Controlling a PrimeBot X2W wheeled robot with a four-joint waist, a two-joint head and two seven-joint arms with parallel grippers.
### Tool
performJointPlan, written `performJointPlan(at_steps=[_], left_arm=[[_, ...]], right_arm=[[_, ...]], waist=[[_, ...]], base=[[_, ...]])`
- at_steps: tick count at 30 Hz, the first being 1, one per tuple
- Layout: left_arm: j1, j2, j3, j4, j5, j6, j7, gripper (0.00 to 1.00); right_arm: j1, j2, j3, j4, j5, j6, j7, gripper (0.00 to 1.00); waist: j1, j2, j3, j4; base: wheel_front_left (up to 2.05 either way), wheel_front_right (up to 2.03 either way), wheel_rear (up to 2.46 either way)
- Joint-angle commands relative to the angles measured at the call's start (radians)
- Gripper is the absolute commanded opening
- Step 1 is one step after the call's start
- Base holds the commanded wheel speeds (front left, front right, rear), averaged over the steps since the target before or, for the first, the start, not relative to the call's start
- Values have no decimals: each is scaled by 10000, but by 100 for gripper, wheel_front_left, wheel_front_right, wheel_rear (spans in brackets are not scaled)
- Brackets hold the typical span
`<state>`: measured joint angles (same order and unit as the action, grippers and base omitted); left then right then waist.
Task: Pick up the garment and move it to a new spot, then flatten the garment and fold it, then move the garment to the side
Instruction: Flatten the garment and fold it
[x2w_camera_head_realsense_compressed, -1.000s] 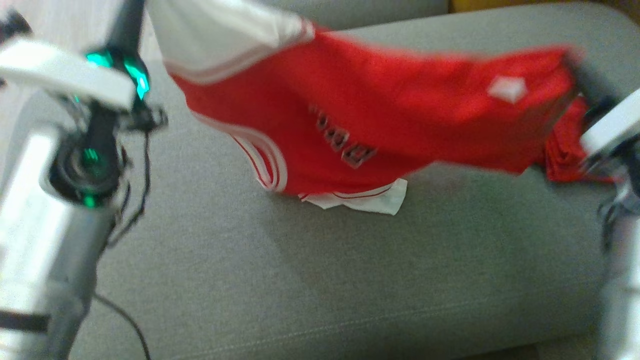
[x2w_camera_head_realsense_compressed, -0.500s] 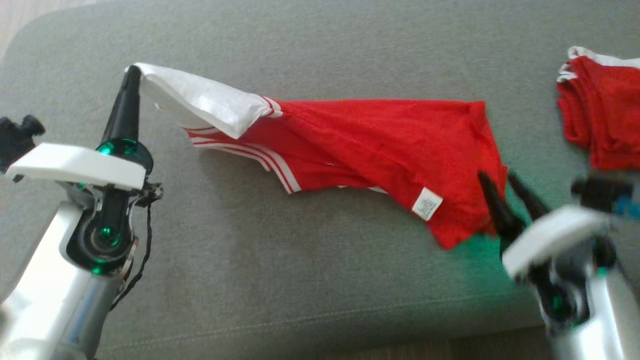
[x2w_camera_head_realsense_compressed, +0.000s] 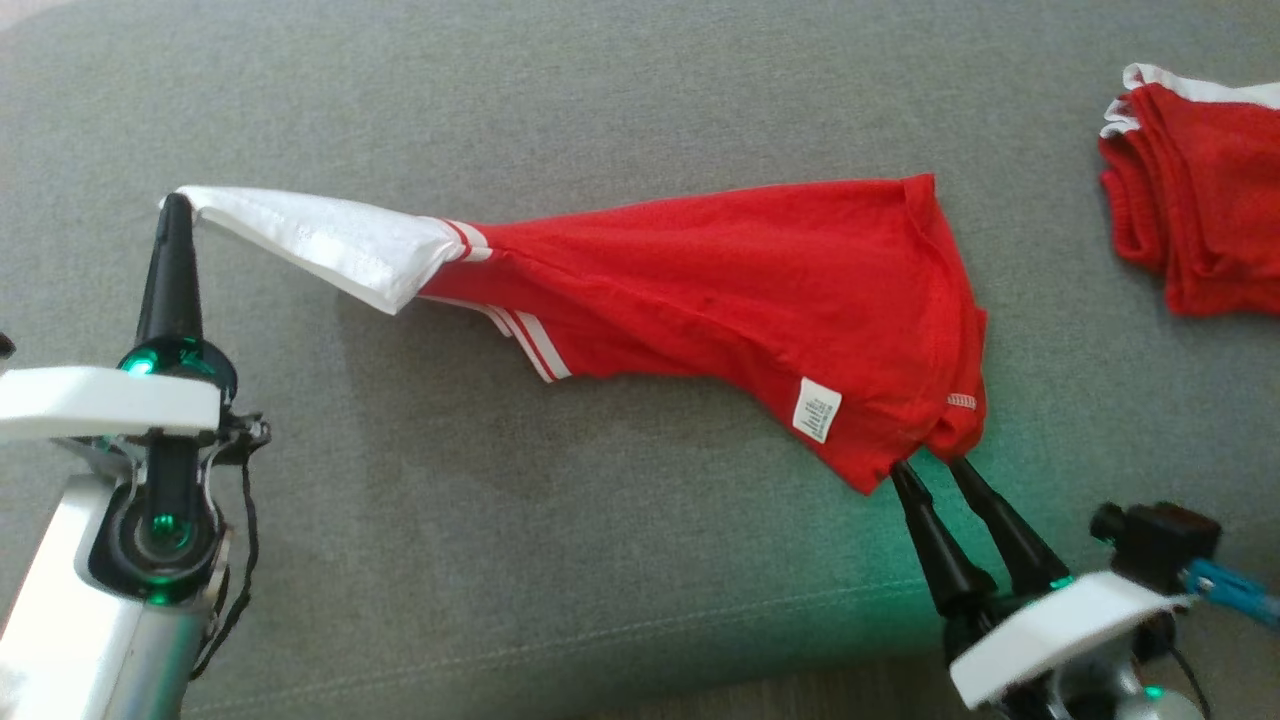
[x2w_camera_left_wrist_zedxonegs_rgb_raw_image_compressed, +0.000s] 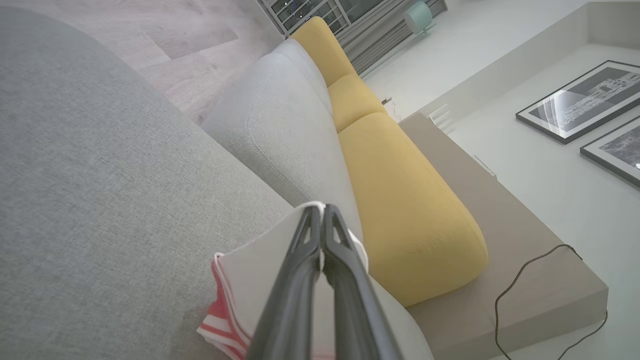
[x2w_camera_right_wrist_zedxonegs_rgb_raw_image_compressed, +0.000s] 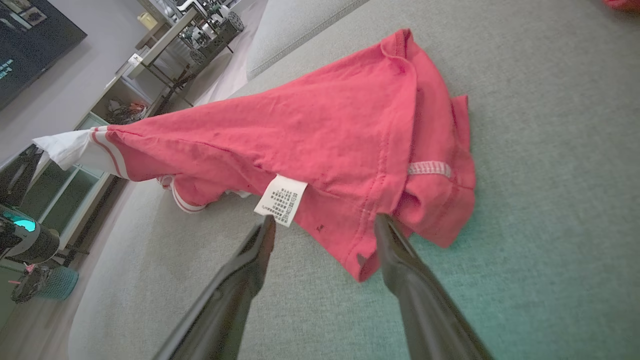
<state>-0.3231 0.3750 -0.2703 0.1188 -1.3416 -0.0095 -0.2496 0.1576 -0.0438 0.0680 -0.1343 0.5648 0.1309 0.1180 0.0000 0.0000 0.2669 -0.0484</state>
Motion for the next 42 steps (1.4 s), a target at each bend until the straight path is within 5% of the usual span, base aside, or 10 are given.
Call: performJointPlan(at_steps=[1,10,15,18,20,24,34,38,42], left_arm=[[-218,258,553,-356,160,-84,-111,0],[-25,-15,760,-418,617,-63,-118,0],[-62,-33,842,-454,698,-56,-119,0],[-88,-59,854,-472,755,-65,-119,0],[-113,-80,832,-470,813,-62,-119,0],[-125,-93,840,-458,872,-73,-120,0],[-224,-213,1195,-728,758,-186,-108,0],[-734,-147,1291,-1719,356,-168,304,0],[-1839,3,1248,-2799,-154,316,1198,0]], right_arm=[[-445,-73,262,-147,-98,-2,-102,100],[-1944,-66,352,2415,-250,-2,-933,100],[-2017,-66,572,2727,147,-2,-1123,99],[-2194,-65,624,2932,225,-2,-1245,80],[-2326,-65,640,3059,253,-2,-1340,47],[-2472,-65,725,3142,339,-2,-1433,0],[-2291,-74,166,1608,231,-2,-1537,0],[-2645,-404,-574,-158,208,-2,-865,0],[-3741,-690,-1555,-1430,273,-2,454,0]], waist=[[0,0,4,-67],[0,0,108,23],[0,0,251,105],[0,0,314,140],[0,0,342,178],[0,0,366,227],[0,0,142,94],[0,0,-102,-82],[0,0,-399,-220]], base=[[0,0,0],[0,0,0],[0,0,0],[0,0,0],[0,0,0],[0,0,0],[0,0,0],[0,0,0],[0,0,0]])
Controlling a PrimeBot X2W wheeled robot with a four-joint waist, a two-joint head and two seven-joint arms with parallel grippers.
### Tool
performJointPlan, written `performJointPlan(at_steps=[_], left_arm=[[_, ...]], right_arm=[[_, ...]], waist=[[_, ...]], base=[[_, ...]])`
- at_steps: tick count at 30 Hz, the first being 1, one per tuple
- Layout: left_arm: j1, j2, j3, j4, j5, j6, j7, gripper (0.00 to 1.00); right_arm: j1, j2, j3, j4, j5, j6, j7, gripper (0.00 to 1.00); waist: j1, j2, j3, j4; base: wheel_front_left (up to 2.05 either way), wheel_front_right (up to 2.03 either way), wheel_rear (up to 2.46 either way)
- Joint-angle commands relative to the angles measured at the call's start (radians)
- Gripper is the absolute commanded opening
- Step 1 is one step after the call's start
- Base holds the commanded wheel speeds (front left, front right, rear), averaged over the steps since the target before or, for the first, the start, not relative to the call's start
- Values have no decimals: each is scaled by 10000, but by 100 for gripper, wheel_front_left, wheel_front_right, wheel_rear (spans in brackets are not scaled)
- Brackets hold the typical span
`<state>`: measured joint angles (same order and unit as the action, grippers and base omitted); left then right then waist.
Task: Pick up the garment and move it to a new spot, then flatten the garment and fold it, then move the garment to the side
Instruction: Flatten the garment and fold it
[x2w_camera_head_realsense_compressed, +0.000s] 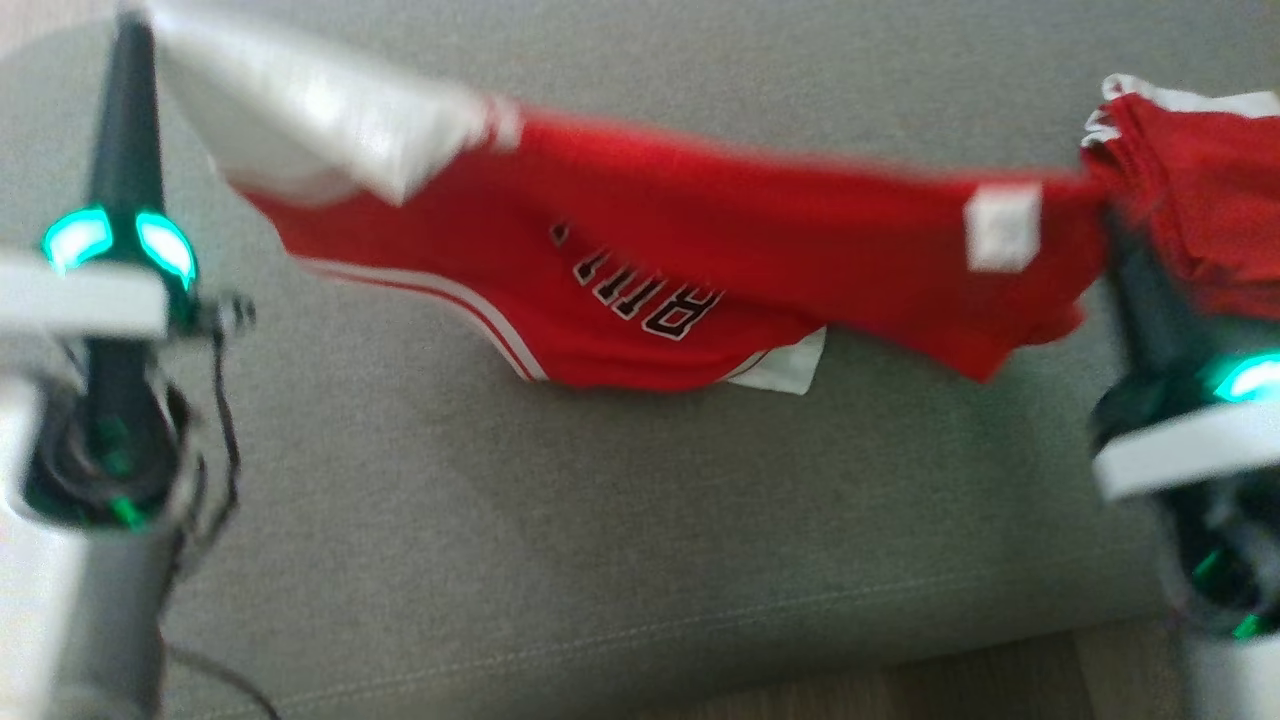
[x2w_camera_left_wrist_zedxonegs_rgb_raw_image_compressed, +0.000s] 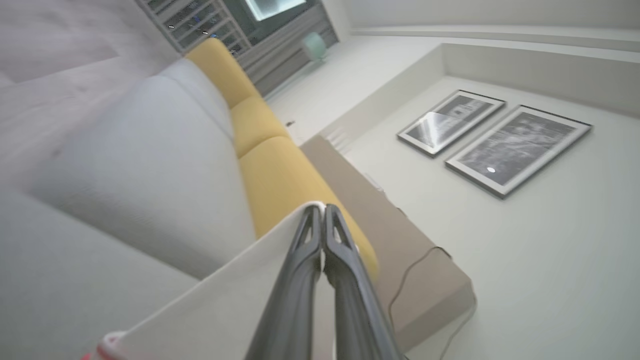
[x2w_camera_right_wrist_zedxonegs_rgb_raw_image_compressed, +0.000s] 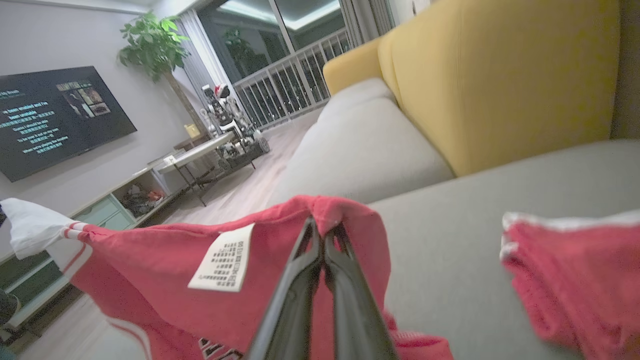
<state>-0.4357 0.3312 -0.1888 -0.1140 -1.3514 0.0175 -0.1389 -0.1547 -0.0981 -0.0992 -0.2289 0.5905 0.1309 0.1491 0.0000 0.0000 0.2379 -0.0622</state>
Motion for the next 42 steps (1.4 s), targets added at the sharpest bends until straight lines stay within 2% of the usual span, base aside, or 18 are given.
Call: performJointPlan(at_steps=[1,5,9,13,17,20,24,30,34,38,42], left_arm=[[-714,441,433,-471,-56,46,92,0],[-2334,821,194,-972,-86,808,1098,0],[-4232,1389,-560,-761,652,1169,2173,0],[-6189,1578,-1125,376,1145,1433,3069,0],[-8335,1773,-1571,2186,2069,1346,3413,0],[-9954,1950,-1859,3592,2876,911,3309,0],[-11859,1907,-2193,5244,3759,140,2781,0],[-14031,1377,-2412,6872,5015,-820,379,0],[-14015,1009,-2567,7544,5232,-1252,-852,0],[-13008,799,-2674,7701,4991,-1444,-1154,0],[-11180,897,-2984,7015,4485,-1475,-1214,0]], right_arm=[[-618,-148,118,-485,16,-2,143,0],[-2315,-173,-550,-642,235,-2,1998,0],[-4400,-264,-1144,224,195,-2,3698,0],[-6647,-176,-1542,1557,-171,-2,4730,0],[-8769,-282,-1626,3140,-986,-2,5116,0],[-10255,-324,-1552,4249,-1626,-2,4636,0],[-11953,-310,-1090,5321,-2240,-2,3179,0],[-13685,-646,-131,6548,-2944,-2,395,0],[-13747,-955,702,7425,-2899,-2,-697,0],[-13393,-1307,1251,8376,-2639,-2,-1289,0],[-12615,-1670,1691,9265,-2220,-2,-1442,0]], waist=[[0,0,-108,-81],[0,0,-261,-208],[0,0,-114,-263],[0,0,377,-273],[0,0,1104,-261],[0,0,1781,-260],[0,0,2721,-199],[0,0,3929,196],[0,0,4333,517],[0,0,4408,817],[0,0,3998,997]], base=[[0,0,0],[0,0,0],[0,0,0],[0,0,0],[0,0,0],[0,0,0],[0,0,0],[0,0,0],[0,0,0],[0,0,0],[0,0,0]])
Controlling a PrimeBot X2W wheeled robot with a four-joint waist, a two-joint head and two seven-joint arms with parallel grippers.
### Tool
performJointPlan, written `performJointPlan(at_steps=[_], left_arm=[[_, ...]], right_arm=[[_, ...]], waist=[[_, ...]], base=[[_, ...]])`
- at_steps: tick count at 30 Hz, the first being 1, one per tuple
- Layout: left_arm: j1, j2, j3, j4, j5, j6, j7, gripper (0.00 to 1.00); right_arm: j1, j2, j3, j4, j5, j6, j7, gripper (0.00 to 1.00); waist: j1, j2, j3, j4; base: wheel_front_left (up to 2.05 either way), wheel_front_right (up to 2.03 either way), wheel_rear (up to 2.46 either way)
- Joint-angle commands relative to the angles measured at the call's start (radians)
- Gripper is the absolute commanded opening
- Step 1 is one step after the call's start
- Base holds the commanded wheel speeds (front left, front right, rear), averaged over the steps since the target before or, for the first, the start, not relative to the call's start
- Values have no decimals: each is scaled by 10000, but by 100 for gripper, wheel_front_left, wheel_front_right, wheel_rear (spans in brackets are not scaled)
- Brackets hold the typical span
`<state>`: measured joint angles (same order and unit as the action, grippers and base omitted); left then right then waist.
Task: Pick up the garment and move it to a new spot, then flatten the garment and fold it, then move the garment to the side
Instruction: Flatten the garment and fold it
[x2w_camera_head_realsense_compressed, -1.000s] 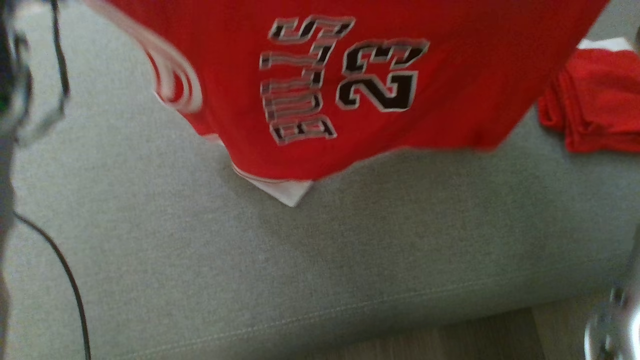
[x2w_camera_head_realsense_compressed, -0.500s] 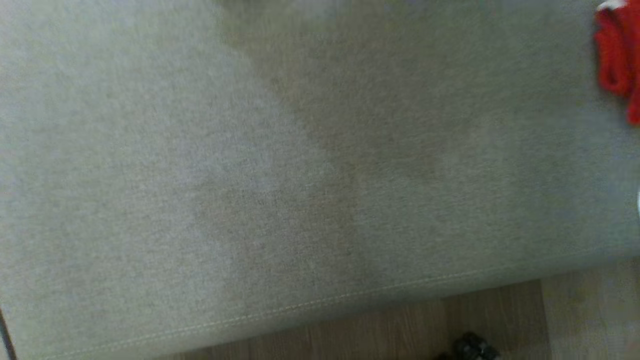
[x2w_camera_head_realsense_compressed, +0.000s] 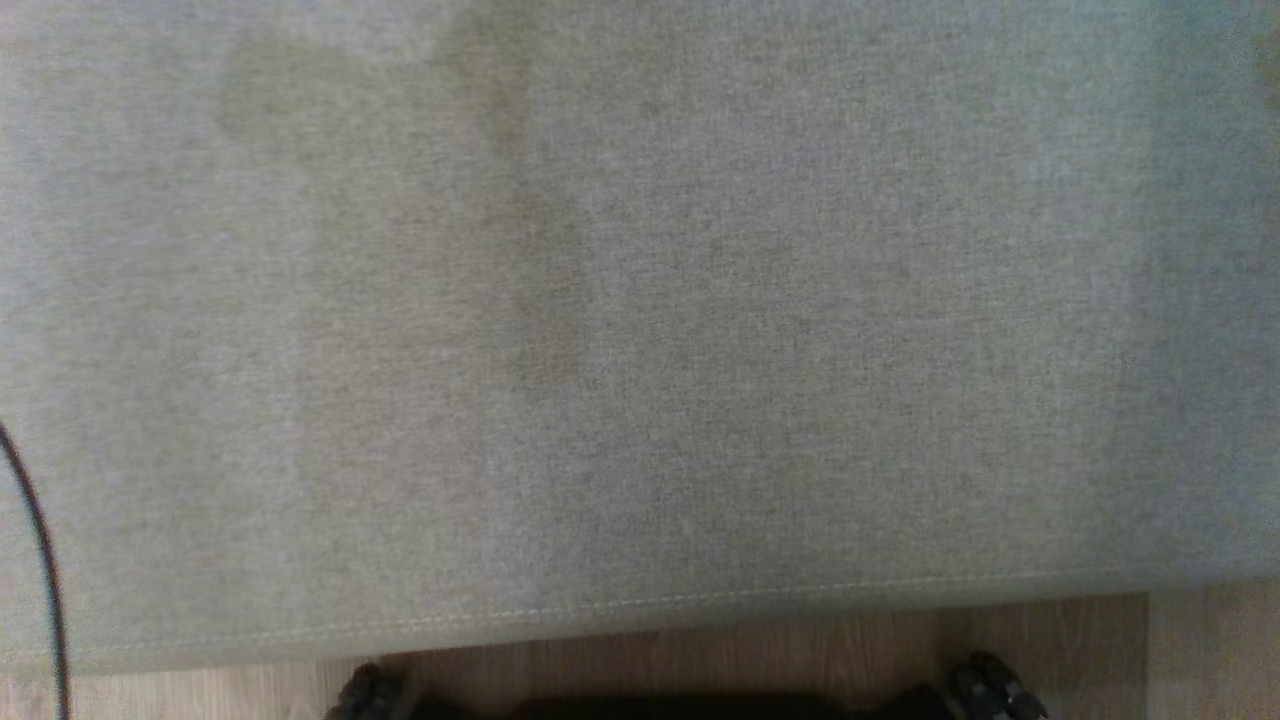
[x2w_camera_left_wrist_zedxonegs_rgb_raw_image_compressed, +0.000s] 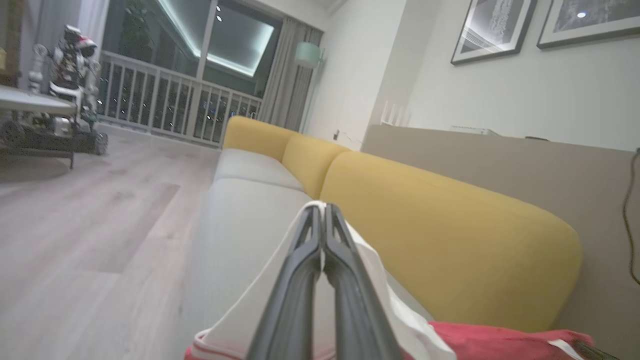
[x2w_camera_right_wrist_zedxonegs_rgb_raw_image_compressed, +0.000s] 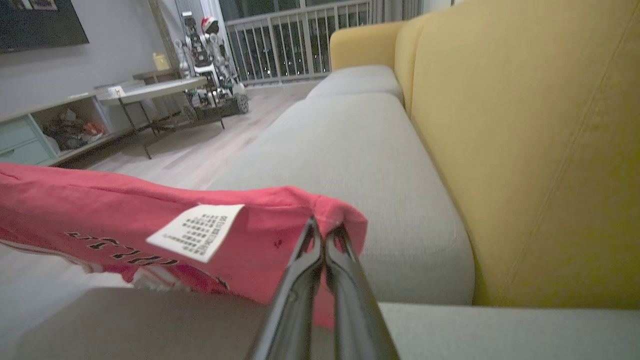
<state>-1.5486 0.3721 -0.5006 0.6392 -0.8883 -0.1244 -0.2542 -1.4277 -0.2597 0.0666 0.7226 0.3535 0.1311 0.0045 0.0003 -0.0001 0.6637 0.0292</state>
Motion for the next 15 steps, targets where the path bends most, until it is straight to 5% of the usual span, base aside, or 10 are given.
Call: performJointPlan(at_steps=[1,7,15], left_arm=[[502,560,70,-768,-369,-58,-65,0],[3691,1252,-191,-2359,-1528,-60,-72,0],[9270,2193,120,-4458,-3191,257,-74,0]], right_arm=[[391,-128,168,-76,323,-4,106,0],[2017,-631,373,-15,1412,-4,371,0],[6109,-1022,-184,-1610,2438,-4,606,0]], waist=[[-3,1,-422,106],[-3,1,-1390,107],[-3,1,-2790,-39]], base=[[0,0,0],[0,0,0],[0,0,0]])
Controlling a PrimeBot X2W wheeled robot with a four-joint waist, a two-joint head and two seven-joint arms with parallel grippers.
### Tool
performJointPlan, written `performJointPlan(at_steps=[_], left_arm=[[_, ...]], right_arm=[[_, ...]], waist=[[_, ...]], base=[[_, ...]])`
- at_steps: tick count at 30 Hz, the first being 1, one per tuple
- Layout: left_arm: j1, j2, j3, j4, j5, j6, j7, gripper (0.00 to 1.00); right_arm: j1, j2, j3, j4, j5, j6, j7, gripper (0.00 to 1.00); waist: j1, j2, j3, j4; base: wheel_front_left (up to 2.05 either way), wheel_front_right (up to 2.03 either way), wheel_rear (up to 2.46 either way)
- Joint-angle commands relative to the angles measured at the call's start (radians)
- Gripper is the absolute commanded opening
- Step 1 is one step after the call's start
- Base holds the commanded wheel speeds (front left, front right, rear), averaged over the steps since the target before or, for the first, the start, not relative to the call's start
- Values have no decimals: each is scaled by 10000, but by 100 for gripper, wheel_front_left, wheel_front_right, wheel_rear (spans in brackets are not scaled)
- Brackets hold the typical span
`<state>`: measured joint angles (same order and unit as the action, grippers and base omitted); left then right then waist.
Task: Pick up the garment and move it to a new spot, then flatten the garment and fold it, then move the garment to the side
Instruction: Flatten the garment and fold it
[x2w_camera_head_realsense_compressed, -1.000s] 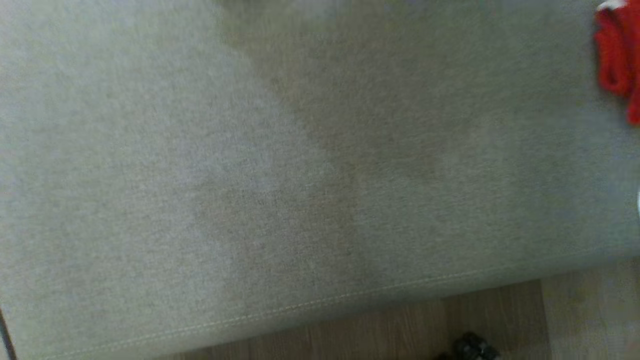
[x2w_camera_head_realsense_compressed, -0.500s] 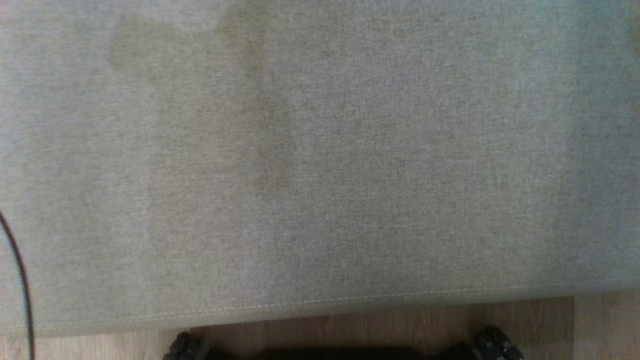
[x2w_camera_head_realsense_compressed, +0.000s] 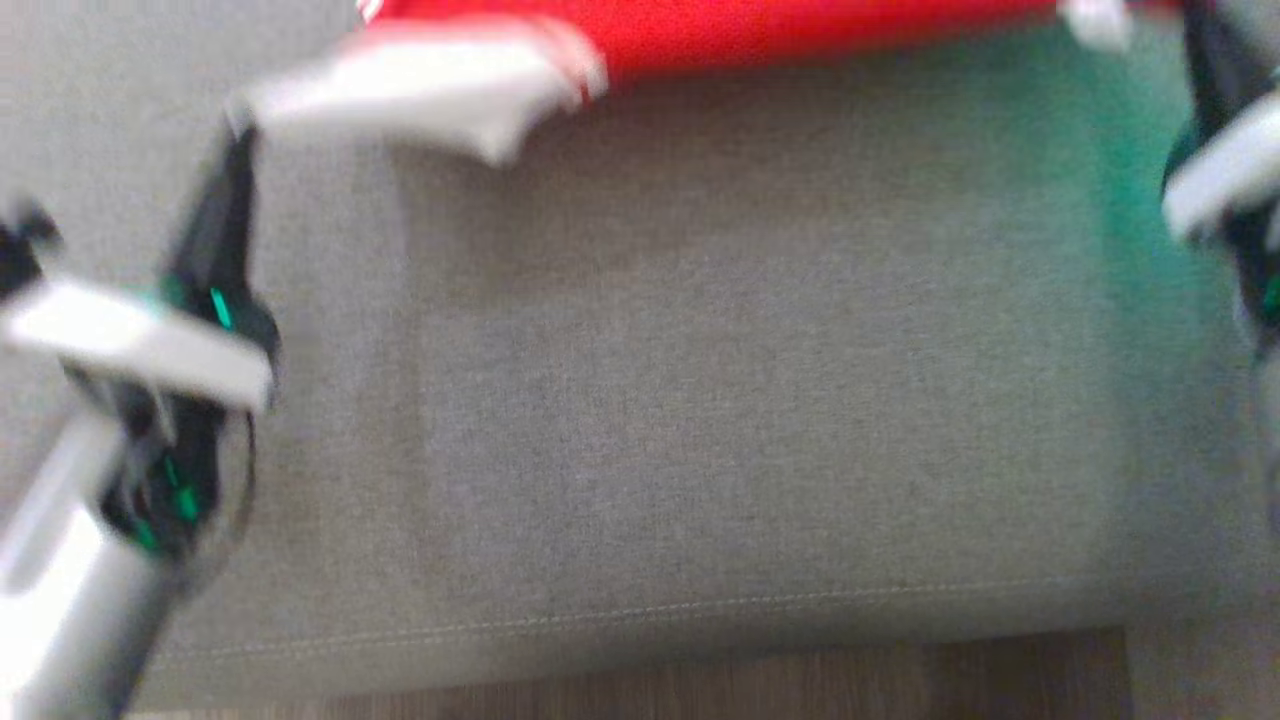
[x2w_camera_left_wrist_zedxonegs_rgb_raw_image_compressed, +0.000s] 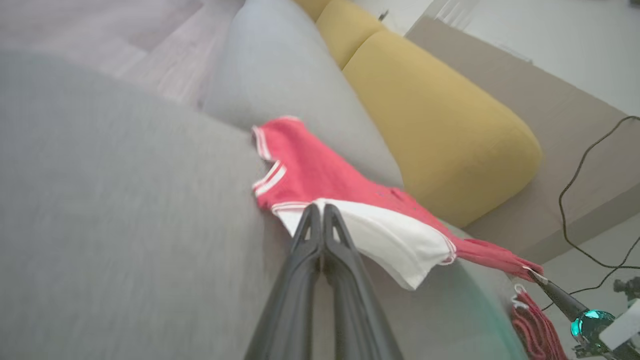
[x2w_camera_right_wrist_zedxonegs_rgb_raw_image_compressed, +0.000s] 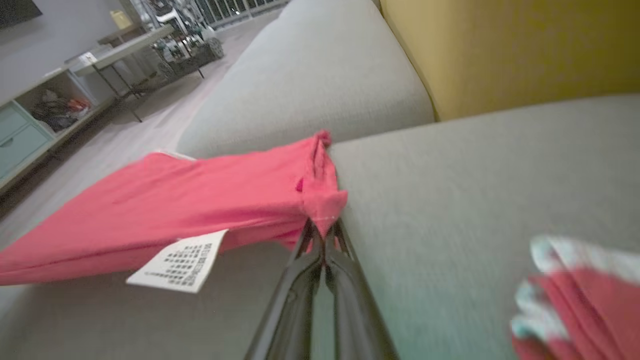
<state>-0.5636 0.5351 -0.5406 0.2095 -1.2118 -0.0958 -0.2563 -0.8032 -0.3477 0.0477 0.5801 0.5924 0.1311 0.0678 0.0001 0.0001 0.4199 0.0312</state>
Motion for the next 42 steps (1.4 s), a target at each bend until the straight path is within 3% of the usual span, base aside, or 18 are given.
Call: performJointPlan(at_steps=[1,4,12,19,23,29,33,42], left_arm=[[17,605,547,-384,-60,143,-53,0],[2039,430,728,-1275,-261,637,-54,0],[4778,-360,1851,-2702,-142,1433,-54,0],[6537,-449,2231,-4323,-118,2172,-54,0],[7024,-412,2301,-5178,-304,2680,95,0],[6041,-596,2254,-4982,-462,3255,605,0],[4969,-919,2062,-4203,-485,3326,887,0],[1568,-1912,1502,-1242,-284,2484,1294,0]], right_arm=[[430,-120,-86,-508,62,-4,-26,0],[2544,187,-614,-1903,-125,-4,-133,0],[5994,1487,-2027,-4619,-939,-4,-37,0],[8287,2393,-3352,-7150,-1691,-4,801,0],[8738,2681,-3537,-8093,-1856,-4,1485,0],[7899,2835,-3242,-7566,-2062,-4,2119,0],[7158,2827,-3091,-6771,-2134,-4,2267,0],[4413,2442,-2465,-4180,-2207,-4,1930,0]], waist=[[-1,-1,-493,-72],[-1,-1,-955,-98],[-1,-1,-1657,41],[-1,-1,-1845,26],[-1,-1,-1880,-100],[-1,-1,-1864,-135],[-1,-1,-1722,-108],[-1,-1,-1021,-199]], base=[[0,0,0],[0,0,0],[0,0,0],[0,0,0],[0,0,0],[0,0,0],[0,0,0],[0,0,0]])
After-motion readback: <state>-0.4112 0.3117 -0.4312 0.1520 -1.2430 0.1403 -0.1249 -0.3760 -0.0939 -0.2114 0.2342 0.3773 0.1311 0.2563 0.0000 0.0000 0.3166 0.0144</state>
